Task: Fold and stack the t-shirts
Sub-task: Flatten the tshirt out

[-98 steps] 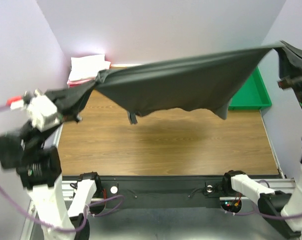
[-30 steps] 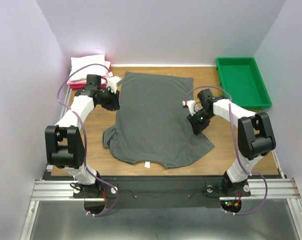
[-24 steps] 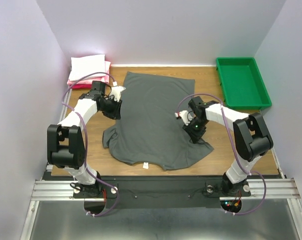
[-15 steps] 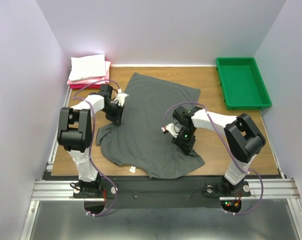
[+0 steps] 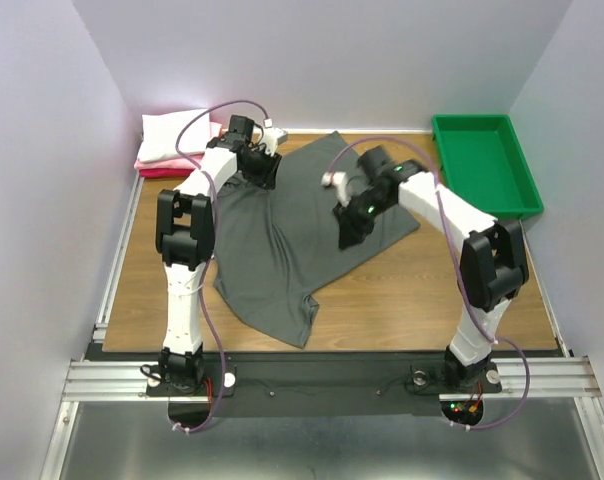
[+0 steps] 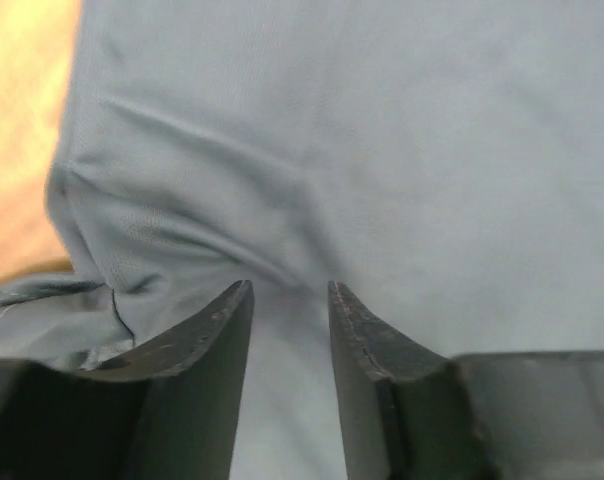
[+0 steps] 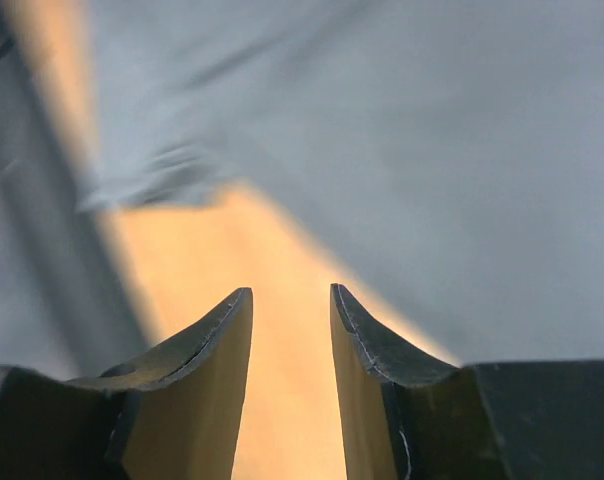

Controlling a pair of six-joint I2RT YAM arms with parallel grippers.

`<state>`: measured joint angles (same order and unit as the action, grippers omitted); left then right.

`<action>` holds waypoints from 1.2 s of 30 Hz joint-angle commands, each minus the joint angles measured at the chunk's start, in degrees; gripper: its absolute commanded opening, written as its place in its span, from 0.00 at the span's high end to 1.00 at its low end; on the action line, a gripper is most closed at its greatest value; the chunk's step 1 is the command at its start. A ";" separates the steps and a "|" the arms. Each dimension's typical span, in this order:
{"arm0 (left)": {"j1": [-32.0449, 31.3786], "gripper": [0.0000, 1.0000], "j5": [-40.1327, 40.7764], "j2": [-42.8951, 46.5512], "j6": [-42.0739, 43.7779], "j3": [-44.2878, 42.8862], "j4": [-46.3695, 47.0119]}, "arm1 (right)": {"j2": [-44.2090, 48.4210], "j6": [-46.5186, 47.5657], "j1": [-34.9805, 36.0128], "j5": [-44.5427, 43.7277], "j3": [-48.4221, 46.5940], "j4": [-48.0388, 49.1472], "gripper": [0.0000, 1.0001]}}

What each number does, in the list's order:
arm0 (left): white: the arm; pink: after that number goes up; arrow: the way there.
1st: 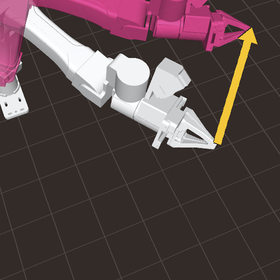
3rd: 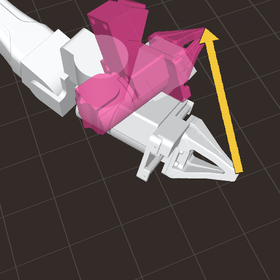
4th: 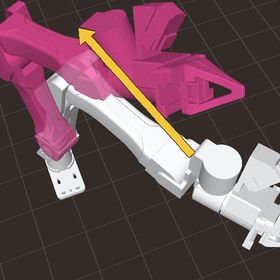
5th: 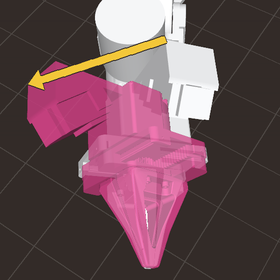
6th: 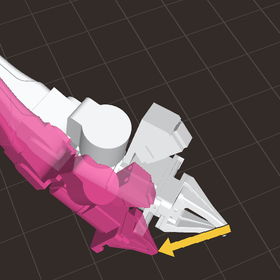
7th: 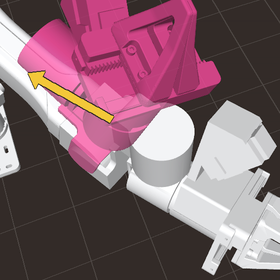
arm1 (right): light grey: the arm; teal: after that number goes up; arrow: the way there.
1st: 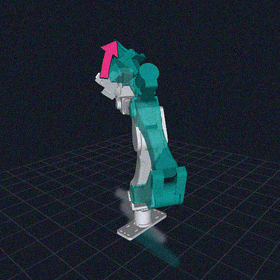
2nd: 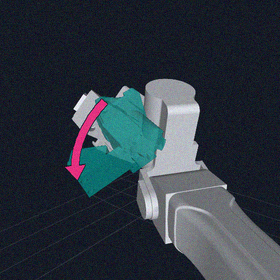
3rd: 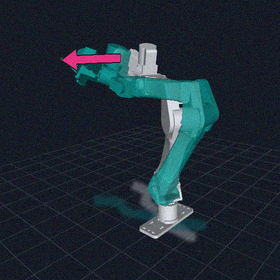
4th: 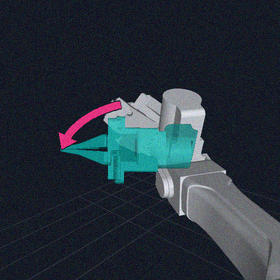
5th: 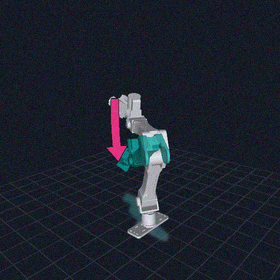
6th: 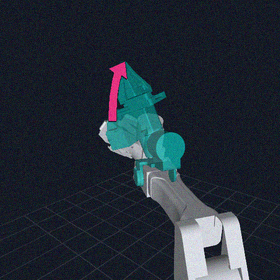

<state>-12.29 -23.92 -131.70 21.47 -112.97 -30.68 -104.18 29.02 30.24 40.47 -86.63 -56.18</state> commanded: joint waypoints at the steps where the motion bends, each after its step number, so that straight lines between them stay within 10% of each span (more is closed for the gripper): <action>1: 0.43 0.50 -2.97 10.31 -1.79 -0.86 2.37 | -6.89 -0.18 -9.65 -8.17 -5.30 3.08 0.57; 12: 0.25 0.51 -5.26 32.18 3.82 32.32 -1.49 | -18.95 -1.77 -15.56 -27.44 -6.89 13.73 0.62; 22: 0.95 0.56 5.80 37.59 7.97 53.02 -0.45 | -8.87 2.01 -15.65 -30.37 17.08 12.51 0.65; 36: 9.48 0.62 8.64 13.13 11.57 19.82 -4.73 | -10.51 -2.03 -15.30 -25.88 9.82 10.66 0.62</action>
<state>-4.69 -16.80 -117.10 29.52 -86.59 -32.29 -109.14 29.19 14.68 14.17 -74.43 -41.32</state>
